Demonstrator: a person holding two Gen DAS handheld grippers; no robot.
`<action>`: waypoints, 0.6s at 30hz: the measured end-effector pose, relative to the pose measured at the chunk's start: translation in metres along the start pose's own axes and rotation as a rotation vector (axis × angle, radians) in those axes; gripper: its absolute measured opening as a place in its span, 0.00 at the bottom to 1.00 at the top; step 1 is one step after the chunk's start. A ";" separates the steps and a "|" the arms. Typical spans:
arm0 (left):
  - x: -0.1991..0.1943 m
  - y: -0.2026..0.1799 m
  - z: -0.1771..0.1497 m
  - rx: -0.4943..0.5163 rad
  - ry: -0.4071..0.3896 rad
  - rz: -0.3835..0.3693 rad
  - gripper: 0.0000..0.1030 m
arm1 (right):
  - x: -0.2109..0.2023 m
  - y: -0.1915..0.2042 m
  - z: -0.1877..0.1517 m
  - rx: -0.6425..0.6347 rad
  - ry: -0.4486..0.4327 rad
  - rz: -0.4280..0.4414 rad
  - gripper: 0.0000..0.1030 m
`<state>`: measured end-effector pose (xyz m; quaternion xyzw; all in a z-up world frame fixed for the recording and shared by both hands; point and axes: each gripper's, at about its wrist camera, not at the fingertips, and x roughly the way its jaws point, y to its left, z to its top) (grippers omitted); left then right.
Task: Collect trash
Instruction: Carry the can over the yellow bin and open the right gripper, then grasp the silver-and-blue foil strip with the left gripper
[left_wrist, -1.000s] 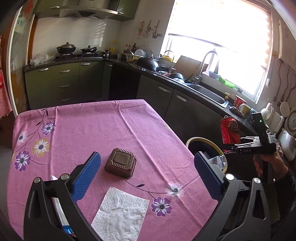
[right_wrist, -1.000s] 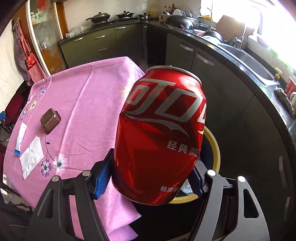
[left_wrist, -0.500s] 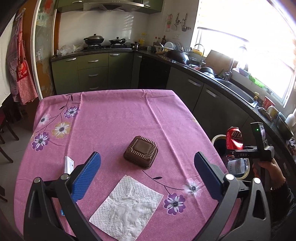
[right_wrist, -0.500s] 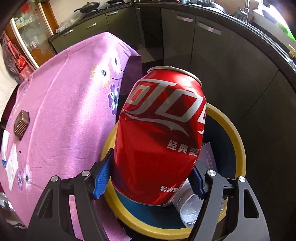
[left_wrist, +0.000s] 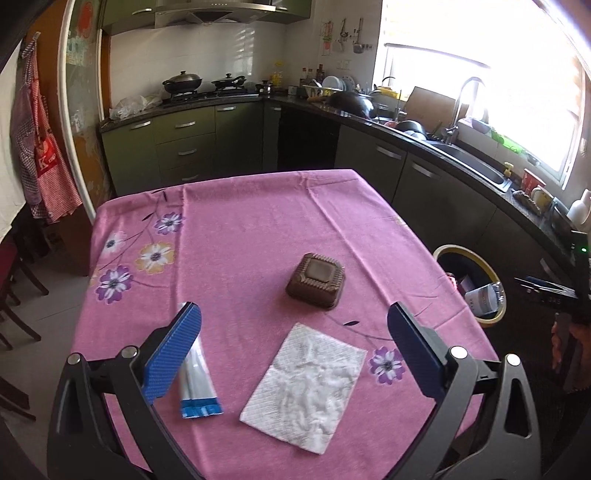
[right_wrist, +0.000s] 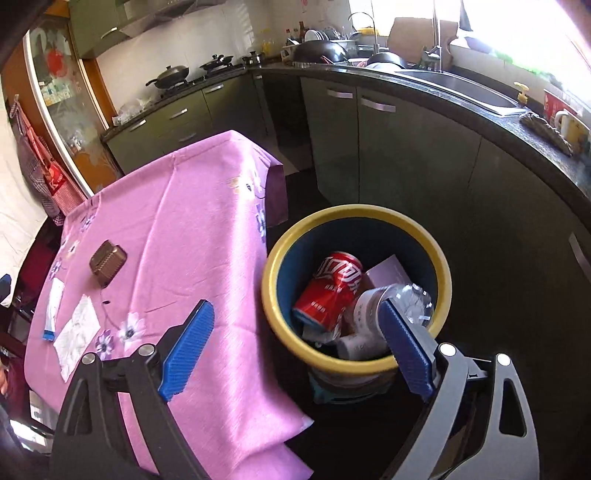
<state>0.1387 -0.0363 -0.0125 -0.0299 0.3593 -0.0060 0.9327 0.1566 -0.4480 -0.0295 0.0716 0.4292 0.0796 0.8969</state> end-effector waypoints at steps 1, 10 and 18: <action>-0.001 0.008 -0.002 0.003 0.017 0.010 0.93 | -0.008 0.006 -0.006 0.010 -0.008 0.011 0.87; 0.042 0.063 -0.027 -0.036 0.155 0.164 0.90 | -0.043 0.084 -0.037 -0.038 -0.054 0.156 0.87; 0.083 0.087 -0.035 -0.152 0.246 0.184 0.64 | -0.046 0.133 -0.047 -0.136 -0.052 0.221 0.87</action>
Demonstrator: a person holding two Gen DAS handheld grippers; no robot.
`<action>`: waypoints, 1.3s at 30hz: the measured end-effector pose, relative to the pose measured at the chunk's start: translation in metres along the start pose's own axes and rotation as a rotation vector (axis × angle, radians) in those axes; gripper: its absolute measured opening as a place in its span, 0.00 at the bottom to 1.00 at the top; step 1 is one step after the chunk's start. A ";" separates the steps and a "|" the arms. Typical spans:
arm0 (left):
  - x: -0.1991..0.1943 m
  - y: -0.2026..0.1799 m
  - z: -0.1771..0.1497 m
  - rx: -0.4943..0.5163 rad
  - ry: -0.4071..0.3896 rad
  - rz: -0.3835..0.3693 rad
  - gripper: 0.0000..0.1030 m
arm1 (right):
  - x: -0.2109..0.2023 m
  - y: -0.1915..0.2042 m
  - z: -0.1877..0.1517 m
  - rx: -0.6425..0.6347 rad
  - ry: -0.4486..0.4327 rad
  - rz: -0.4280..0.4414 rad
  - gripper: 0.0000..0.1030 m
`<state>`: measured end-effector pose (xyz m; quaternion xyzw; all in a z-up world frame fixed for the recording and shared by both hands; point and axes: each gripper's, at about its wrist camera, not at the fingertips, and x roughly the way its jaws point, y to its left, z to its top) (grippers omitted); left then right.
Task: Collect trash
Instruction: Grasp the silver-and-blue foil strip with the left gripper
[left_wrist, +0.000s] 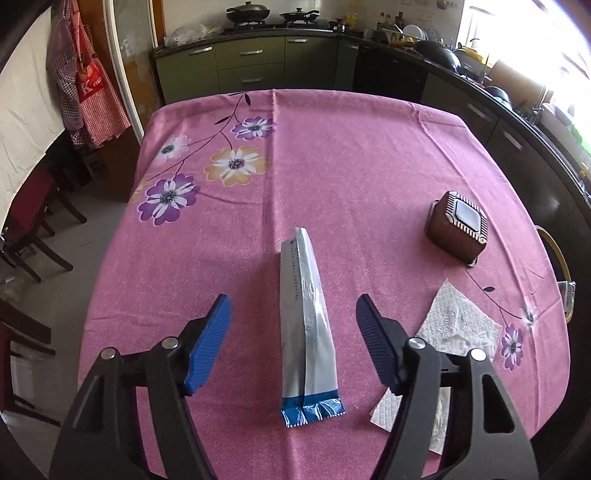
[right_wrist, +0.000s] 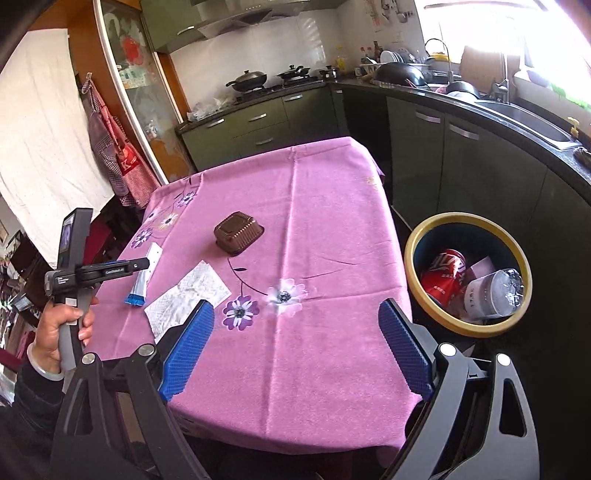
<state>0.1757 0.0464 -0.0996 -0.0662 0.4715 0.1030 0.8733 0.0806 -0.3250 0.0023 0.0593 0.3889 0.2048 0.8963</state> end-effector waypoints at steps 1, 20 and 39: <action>0.003 -0.001 0.000 -0.001 0.008 0.004 0.64 | 0.000 0.002 -0.002 -0.002 0.002 0.006 0.87; 0.026 -0.012 -0.005 0.004 0.064 0.045 0.54 | 0.020 -0.011 0.004 0.027 0.027 0.076 0.87; 0.016 -0.009 -0.016 0.010 0.052 0.005 0.25 | 0.018 -0.015 0.002 0.050 0.023 0.101 0.87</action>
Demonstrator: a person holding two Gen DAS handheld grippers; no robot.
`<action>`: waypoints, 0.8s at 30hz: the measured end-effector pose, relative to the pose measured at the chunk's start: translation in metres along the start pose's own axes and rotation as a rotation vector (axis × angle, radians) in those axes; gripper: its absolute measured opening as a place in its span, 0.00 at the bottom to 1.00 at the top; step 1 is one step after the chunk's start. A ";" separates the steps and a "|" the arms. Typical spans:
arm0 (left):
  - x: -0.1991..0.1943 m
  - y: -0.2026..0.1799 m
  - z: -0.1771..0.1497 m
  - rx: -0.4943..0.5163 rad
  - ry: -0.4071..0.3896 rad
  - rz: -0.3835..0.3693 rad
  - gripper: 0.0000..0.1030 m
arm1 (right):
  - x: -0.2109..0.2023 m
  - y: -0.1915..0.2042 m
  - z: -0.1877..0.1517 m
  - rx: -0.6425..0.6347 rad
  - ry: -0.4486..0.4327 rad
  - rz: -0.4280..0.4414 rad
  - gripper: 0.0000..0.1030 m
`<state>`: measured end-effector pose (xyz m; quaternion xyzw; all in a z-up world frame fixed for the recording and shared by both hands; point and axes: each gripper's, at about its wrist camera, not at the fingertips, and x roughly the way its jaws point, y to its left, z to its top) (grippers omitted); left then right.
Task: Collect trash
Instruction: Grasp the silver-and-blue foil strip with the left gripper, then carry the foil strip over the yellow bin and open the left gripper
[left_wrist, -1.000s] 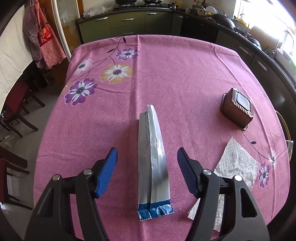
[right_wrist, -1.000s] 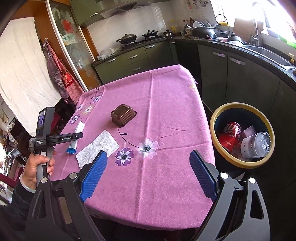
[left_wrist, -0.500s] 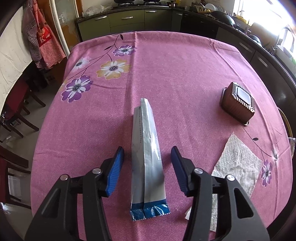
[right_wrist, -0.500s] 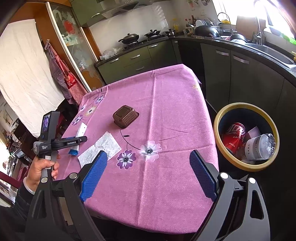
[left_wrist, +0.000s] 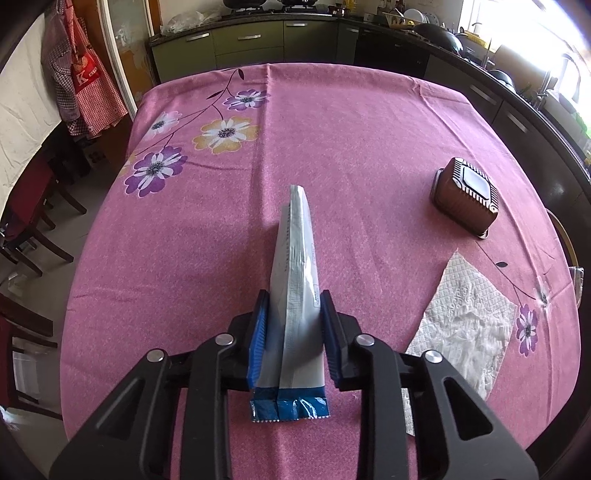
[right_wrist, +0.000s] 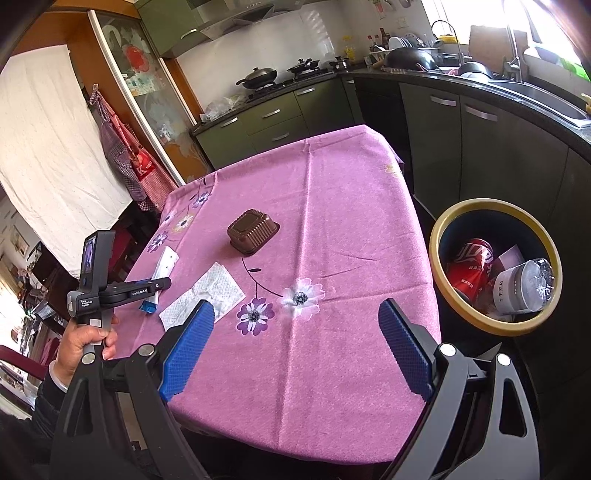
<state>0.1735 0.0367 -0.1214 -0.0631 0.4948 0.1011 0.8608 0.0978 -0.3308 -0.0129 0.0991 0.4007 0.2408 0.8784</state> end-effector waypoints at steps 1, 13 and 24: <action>-0.001 0.000 -0.001 0.001 -0.002 -0.004 0.25 | 0.000 0.000 0.000 0.001 0.000 0.000 0.87; -0.072 -0.061 0.008 0.143 -0.116 -0.160 0.24 | -0.015 -0.037 0.010 0.073 -0.061 -0.082 0.87; -0.072 -0.269 0.039 0.515 -0.101 -0.480 0.25 | -0.077 -0.129 -0.004 0.260 -0.169 -0.255 0.87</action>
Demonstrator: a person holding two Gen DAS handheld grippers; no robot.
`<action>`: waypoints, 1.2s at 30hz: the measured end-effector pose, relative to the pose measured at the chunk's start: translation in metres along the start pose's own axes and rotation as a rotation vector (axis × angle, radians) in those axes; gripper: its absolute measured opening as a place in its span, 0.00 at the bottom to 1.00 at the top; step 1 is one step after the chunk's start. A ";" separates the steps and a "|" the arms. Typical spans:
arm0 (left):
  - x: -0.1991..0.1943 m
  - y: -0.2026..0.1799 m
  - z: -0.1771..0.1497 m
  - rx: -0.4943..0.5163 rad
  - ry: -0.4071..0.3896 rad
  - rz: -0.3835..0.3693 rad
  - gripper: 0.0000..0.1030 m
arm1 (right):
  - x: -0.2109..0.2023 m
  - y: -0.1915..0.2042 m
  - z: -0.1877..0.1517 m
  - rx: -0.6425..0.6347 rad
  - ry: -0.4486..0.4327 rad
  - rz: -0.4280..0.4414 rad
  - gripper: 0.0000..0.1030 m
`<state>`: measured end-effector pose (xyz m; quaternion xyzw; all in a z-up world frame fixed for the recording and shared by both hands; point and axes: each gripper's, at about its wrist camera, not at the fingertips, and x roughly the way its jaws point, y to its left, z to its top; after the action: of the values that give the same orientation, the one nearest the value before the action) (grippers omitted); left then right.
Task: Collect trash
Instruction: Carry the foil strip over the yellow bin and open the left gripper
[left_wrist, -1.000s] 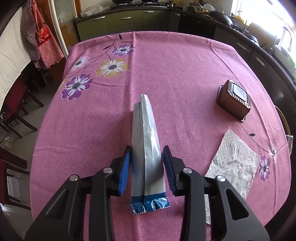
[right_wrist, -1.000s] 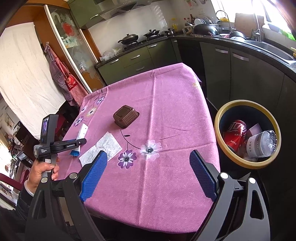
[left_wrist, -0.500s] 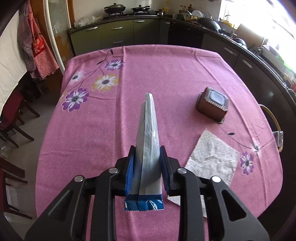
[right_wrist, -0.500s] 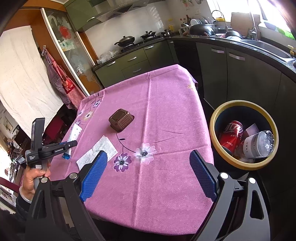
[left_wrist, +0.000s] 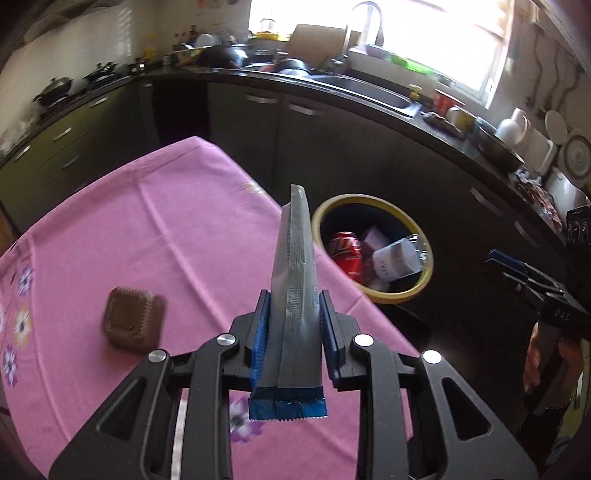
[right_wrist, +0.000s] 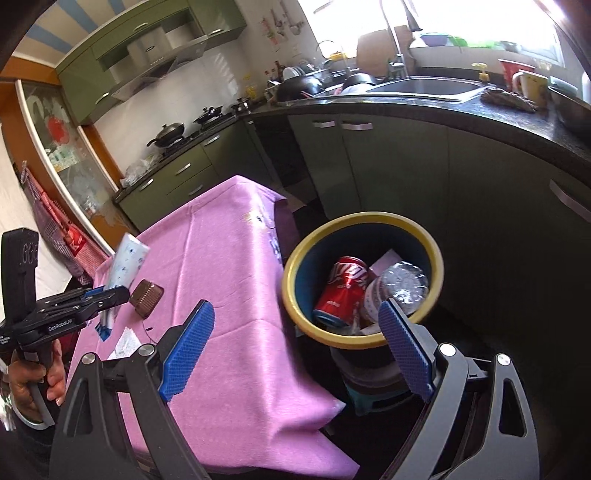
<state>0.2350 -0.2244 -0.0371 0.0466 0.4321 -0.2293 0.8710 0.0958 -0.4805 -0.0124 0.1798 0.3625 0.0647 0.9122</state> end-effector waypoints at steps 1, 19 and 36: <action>0.015 -0.010 0.009 0.014 0.014 -0.021 0.24 | -0.002 -0.007 0.000 0.013 -0.001 -0.006 0.87; 0.175 -0.095 0.069 0.038 0.157 -0.096 0.61 | -0.022 -0.072 -0.007 0.122 -0.023 -0.078 0.87; -0.075 0.059 -0.077 -0.201 -0.157 0.042 0.86 | 0.056 0.065 -0.020 -0.322 0.090 0.334 0.94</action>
<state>0.1655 -0.1231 -0.0339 -0.0502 0.3826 -0.1695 0.9069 0.1236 -0.4008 -0.0370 0.0865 0.3529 0.2796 0.8887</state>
